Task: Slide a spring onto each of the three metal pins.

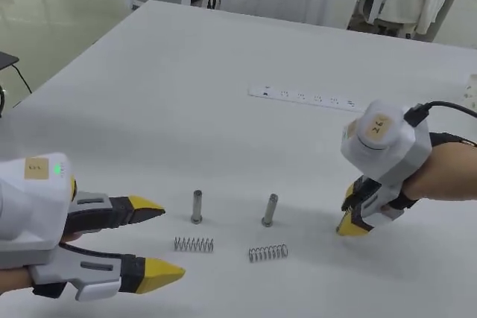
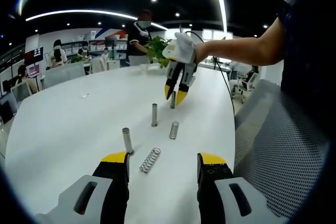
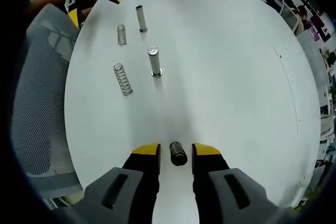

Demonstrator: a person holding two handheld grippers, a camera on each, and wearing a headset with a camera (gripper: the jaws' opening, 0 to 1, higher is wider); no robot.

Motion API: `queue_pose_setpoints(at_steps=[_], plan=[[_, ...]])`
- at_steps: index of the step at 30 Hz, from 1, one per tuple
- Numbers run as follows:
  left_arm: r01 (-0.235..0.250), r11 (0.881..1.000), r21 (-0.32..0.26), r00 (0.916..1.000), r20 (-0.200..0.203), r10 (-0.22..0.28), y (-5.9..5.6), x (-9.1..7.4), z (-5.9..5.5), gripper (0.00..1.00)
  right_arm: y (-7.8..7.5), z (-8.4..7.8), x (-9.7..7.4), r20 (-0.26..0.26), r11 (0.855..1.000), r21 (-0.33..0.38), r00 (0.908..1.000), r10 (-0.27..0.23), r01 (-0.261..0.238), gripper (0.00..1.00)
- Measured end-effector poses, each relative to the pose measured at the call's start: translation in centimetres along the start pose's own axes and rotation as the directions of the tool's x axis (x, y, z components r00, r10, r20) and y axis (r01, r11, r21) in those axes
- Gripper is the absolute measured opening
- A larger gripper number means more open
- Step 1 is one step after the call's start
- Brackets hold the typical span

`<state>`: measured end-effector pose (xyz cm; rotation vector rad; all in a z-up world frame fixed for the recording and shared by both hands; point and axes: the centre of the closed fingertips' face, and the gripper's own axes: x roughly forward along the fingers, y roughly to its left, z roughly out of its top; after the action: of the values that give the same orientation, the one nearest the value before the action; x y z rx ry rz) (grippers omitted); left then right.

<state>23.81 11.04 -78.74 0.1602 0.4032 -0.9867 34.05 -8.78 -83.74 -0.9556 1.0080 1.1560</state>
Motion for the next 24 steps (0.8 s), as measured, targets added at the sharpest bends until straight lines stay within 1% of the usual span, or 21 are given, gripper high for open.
queue_pose_setpoints(at_steps=[8, 11, 19, 24], plan=[[0.000, 1.000, 0.001, 1.0000, 0.002, 0.000, 0.0, 0.0, 0.1, 0.46, 0.3, 0.7, -0.2, 0.017, 1.000, -0.018, 0.9998, 0.005, -0.005, 0.23], [0.000, 1.000, 0.001, 1.0000, 0.000, 0.000, -0.1, 0.0, 0.0, 0.46, 0.7, 1.1, -0.3, 0.022, 1.000, -0.028, 0.9997, 0.009, -0.009, 0.23], [0.002, 1.000, -0.001, 1.0000, 0.000, -0.002, -0.1, 0.1, -0.1, 0.45, 1.4, 2.5, -0.4, 0.033, 0.997, -0.075, 0.9993, 0.019, -0.016, 0.23], [0.000, 1.000, -0.001, 1.0000, 0.002, 0.000, -0.1, 0.1, -0.1, 0.46, 2.3, 3.2, -0.2, 0.031, 0.993, -0.110, 0.9987, 0.039, -0.035, 0.23]])
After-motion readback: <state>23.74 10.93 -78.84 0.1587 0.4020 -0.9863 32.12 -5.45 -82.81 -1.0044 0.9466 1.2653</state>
